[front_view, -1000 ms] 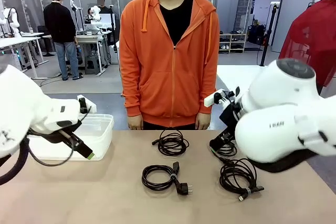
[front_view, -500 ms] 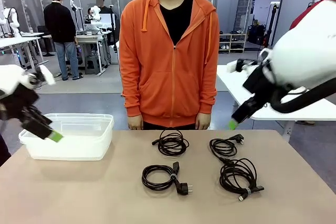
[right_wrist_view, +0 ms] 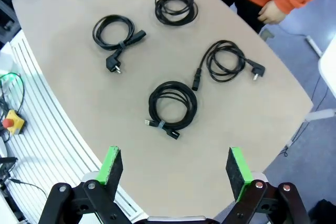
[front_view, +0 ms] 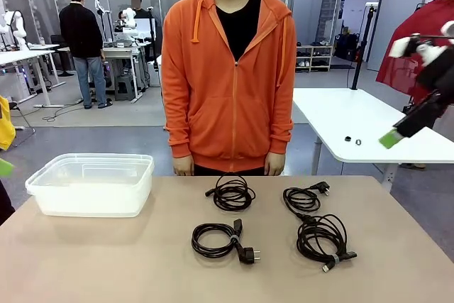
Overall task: Organize and store the cables.
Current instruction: Place the Power Cable into the Organizing box.
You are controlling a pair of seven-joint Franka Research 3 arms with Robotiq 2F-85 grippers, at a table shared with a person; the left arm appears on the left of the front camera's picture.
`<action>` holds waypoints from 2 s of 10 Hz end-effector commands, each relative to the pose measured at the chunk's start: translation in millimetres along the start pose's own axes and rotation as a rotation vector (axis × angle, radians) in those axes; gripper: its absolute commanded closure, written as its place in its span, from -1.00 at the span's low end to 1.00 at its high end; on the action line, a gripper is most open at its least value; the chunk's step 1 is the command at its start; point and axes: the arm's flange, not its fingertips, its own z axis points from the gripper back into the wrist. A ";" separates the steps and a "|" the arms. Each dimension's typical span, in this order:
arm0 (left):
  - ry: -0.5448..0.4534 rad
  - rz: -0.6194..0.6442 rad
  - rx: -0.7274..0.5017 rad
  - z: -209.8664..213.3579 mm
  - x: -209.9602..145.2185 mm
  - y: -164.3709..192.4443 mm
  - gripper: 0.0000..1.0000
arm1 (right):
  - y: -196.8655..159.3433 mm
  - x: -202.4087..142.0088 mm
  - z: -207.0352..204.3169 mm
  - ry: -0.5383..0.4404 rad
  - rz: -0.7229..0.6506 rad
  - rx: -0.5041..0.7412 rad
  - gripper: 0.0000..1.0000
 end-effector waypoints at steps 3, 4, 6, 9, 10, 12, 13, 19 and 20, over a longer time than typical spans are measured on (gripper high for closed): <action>0.053 0.080 0.028 32.5 2.9 13.2 -1.00 | -25.4 -43.0 28.3 -0.109 -0.042 0.031 -1.00; 0.073 0.080 0.027 40.3 6.7 15.7 -1.00 | -27.1 -50.8 31.9 -0.120 -0.048 0.050 -1.00; 0.044 0.092 0.039 45.2 9.1 22.1 -1.00 | -29.9 -58.8 33.2 -0.148 -0.055 0.062 -1.00; 0.048 0.127 0.062 40.8 5.4 29.4 -1.00 | -30.0 -64.4 34.8 -0.102 -0.039 0.055 -1.00; 0.042 0.130 0.066 41.0 3.9 30.1 -1.00 | -30.8 -66.5 38.5 -0.104 -0.035 0.055 -1.00; 0.038 0.107 0.050 39.8 2.6 28.6 -1.00 | -34.5 -65.2 25.3 -0.160 -0.079 0.044 -1.00; 0.038 0.107 0.050 39.8 2.6 28.6 -1.00 | -30.9 -63.6 37.4 -0.106 -0.060 0.055 -1.00; 0.038 0.107 0.050 39.8 2.6 28.6 -1.00 | -30.9 -63.6 37.4 -0.106 -0.060 0.055 -1.00; 0.038 0.107 0.050 39.8 2.6 28.6 -1.00 | -30.9 -63.6 37.4 -0.106 -0.060 0.055 -1.00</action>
